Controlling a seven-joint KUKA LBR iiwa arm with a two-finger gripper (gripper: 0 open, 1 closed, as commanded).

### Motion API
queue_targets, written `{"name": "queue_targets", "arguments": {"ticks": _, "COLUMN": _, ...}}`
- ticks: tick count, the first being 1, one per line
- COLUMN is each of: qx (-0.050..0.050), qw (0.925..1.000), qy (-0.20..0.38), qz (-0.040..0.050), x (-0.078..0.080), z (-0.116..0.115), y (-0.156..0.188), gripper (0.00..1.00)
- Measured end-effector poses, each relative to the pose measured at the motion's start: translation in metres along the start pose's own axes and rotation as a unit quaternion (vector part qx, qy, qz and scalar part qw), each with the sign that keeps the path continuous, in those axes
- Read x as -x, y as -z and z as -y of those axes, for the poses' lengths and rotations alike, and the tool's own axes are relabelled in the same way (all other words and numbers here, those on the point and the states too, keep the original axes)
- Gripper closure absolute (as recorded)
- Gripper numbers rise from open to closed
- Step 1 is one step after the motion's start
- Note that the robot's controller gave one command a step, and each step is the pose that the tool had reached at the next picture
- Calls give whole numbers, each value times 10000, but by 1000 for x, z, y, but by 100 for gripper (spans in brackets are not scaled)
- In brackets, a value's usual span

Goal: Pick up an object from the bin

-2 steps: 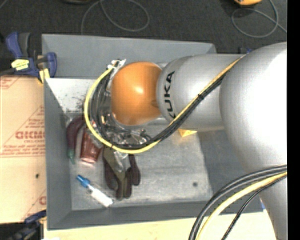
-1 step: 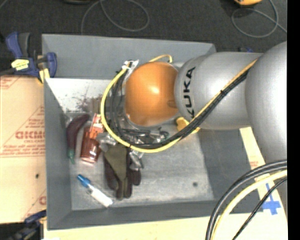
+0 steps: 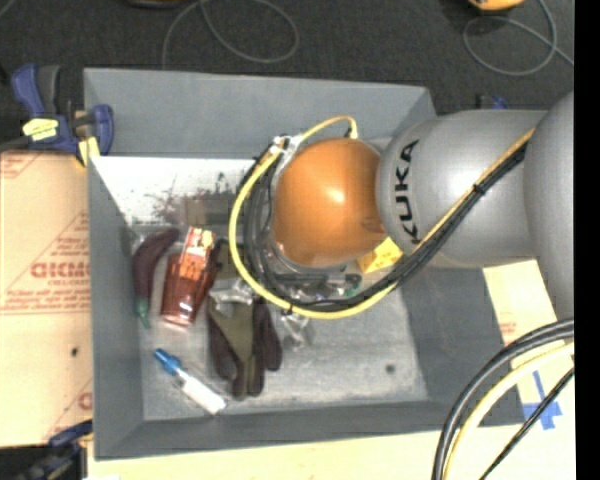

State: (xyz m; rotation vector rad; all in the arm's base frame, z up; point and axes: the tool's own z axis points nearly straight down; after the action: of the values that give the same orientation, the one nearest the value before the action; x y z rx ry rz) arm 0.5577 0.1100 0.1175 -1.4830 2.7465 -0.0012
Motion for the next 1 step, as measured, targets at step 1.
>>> {"name": "queue_targets", "arguments": {"ticks": 1, "qx": -6, "qw": 9997, "qy": 259, "qz": 8, "x": 8, "z": 1, "y": -12, "gripper": 0}}
